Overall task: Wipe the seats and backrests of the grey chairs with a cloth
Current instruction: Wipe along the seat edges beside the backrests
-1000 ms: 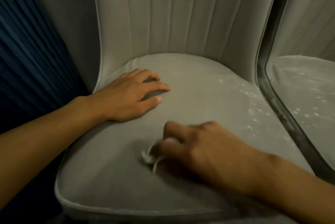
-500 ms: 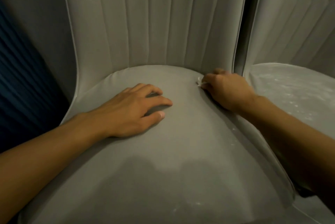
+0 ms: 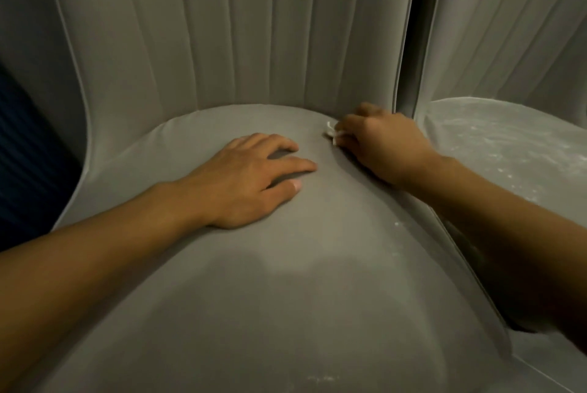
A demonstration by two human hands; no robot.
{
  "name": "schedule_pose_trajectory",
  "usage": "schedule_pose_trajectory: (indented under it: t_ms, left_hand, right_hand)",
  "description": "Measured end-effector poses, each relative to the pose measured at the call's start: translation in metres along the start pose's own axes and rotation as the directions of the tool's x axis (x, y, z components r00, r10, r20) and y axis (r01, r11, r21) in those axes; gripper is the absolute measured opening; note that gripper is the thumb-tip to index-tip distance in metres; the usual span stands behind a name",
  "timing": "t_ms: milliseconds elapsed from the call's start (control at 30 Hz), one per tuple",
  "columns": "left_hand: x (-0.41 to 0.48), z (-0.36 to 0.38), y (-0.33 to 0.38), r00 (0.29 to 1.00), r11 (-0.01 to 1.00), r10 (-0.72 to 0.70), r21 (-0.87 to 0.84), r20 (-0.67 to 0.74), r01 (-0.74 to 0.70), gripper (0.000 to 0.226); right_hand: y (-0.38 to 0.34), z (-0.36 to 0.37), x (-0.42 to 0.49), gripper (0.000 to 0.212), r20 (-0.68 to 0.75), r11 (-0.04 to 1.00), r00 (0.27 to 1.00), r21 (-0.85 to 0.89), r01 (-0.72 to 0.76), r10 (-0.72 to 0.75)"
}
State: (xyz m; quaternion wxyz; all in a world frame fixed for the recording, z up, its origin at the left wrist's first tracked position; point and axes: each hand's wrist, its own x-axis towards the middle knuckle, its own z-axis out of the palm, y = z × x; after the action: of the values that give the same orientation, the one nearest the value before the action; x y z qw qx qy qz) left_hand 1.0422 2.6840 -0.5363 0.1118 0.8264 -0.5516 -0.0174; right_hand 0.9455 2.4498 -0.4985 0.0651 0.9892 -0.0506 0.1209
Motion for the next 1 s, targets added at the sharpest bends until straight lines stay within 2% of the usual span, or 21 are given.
schedule_pose_trajectory:
  t_ms: [100,200,400,567,667,733,867,933,1000]
  left_hand:
    - [0.001,0.000,0.000,1.000,1.000,-0.005,-0.009,-0.006,0.005,0.057]
    - [0.002,0.000,0.000,1.000,1.000,-0.008,-0.026,-0.014,0.008,0.057]
    - [0.000,0.003,0.001,0.999,0.999,0.001,-0.050,-0.041,-0.003,0.059]
    - [0.001,0.003,0.002,0.999,0.999,-0.002,-0.040,-0.054,-0.001,0.059]
    - [0.001,0.003,0.000,0.998,0.999,0.000,-0.042,-0.059,-0.003,0.057]
    - [0.001,0.005,-0.002,0.998,0.999,0.009,-0.041,-0.069,-0.012,0.057]
    - [0.002,0.007,-0.004,0.996,0.999,0.025,-0.042,-0.087,-0.029,0.055]
    - [0.002,0.007,-0.004,0.996,0.999,0.019,-0.047,-0.089,-0.023,0.055]
    - [0.003,0.006,-0.002,0.996,0.998,0.014,-0.053,-0.091,-0.019,0.056]
  right_hand:
    - [-0.004,0.003,0.022,0.029,0.017,0.982,1.000,-0.189,0.004,0.000]
    - [-0.007,0.002,0.029,0.029,0.060,0.975,0.998,-0.218,0.033,-0.020]
    - [0.014,-0.011,-0.008,0.024,0.127,0.999,0.991,-0.046,-0.023,0.028]
    - [0.014,-0.026,-0.063,0.031,0.113,0.971,0.979,0.188,0.149,-0.172]
    - [0.014,-0.031,-0.080,0.029,0.143,0.918,0.960,0.356,0.175,-0.239]
    - [0.025,-0.028,-0.081,0.031,0.107,0.928,0.970,0.330,0.172,-0.218]
    - [0.047,-0.019,-0.068,0.029,0.039,0.977,0.999,0.214,0.010,-0.019]
    - [0.042,-0.020,-0.071,0.025,0.040,0.969,0.998,0.242,0.045,-0.057]
    - [0.026,-0.026,-0.085,0.025,0.035,0.933,0.984,0.327,0.152,-0.173]
